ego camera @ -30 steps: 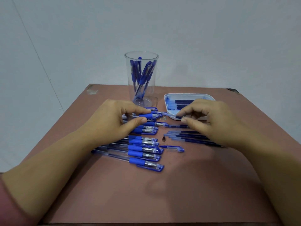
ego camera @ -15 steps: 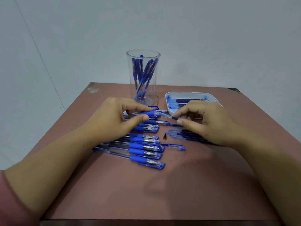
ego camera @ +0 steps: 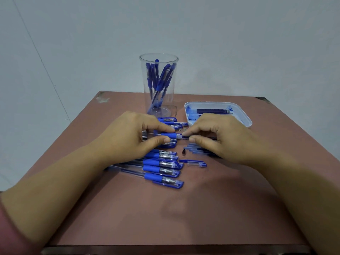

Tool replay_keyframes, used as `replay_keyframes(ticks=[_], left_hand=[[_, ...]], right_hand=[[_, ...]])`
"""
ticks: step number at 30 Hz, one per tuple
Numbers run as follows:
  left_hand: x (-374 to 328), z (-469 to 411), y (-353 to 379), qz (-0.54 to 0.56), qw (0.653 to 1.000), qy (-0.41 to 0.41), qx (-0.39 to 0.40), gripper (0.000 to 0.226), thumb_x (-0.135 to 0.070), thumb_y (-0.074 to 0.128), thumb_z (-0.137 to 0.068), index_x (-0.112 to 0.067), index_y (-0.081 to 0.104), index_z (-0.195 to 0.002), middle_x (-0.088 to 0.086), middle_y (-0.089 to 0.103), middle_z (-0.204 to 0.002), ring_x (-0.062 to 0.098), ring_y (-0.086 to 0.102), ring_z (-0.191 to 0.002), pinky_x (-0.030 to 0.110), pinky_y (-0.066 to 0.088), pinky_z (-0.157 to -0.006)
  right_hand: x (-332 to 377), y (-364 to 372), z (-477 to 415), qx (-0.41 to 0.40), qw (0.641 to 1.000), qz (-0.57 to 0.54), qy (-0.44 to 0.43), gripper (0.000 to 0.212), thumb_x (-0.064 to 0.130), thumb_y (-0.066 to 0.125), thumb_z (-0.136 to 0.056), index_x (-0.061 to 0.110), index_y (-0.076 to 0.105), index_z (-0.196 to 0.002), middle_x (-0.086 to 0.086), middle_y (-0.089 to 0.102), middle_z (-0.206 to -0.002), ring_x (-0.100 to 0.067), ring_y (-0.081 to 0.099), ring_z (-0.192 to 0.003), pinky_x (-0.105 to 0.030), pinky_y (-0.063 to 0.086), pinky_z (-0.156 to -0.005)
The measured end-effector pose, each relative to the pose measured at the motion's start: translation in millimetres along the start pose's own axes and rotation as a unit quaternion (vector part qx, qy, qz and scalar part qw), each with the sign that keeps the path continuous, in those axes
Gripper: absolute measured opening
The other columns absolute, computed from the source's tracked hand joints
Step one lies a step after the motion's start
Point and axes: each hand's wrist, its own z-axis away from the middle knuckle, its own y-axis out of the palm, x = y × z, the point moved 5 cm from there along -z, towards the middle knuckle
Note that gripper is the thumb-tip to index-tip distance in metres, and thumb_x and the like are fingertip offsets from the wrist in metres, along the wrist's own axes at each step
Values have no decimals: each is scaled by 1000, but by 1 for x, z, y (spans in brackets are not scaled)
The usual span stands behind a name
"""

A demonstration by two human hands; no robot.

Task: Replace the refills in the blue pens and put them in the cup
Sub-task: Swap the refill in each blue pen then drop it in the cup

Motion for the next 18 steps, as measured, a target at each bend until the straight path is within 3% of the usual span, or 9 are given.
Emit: replay_keyframes(ticks=[4,7,11,13,16,18], left_hand=[[6,0,-4,16,999,-30,-19,22,-49,67,-83,-42,71,-105,-17,71,-80,1,64,-71,12,46,-63],[5,0,-5,19,999,-35,-25,26,-48,65,-81,-39,72,-104,-20,68,-75,0,62,-68,7,41,-62],[3,0,-3,23,999,-39,-15,29,-50,63,-79,-40,72,-105,-16,71,-81,1,63,-70,8,42,-63],[2,0,-4,25,999,-37,-19,29,-48,63,-80,-37,73,-105,-19,70,-79,-3,61,-68,6,40,-62],[2,0,-6,28,999,-36,-30,29,-43,64,-80,-31,75,-105,-30,64,-79,-14,58,-71,2,37,-65],[2,0,-7,25,999,-35,-33,29,-43,64,-81,-31,75,-105,-32,62,-79,-16,57,-72,1,37,-65]], right_hand=[[-7,-13,5,-21,999,-13,25,23,40,70,-82,47,60,-101,20,62,-95,-5,58,-89,-25,49,-78],[-16,-16,8,-23,998,-22,51,18,31,71,-83,43,58,-89,21,63,-91,-8,60,-85,-34,52,-77],[-8,-6,2,-20,999,-39,33,11,38,67,-84,42,66,-95,20,64,-92,-3,61,-89,-19,49,-78],[-4,-6,2,-17,999,-39,29,24,45,63,-82,41,67,-105,19,64,-93,-2,60,-91,-12,46,-77],[-7,-15,6,-34,998,-41,37,22,35,70,-84,47,62,-100,16,65,-95,-3,60,-90,-10,45,-77],[-11,-20,9,-57,995,-58,50,21,24,71,-84,41,61,-90,11,64,-85,-7,59,-81,-12,47,-71]])
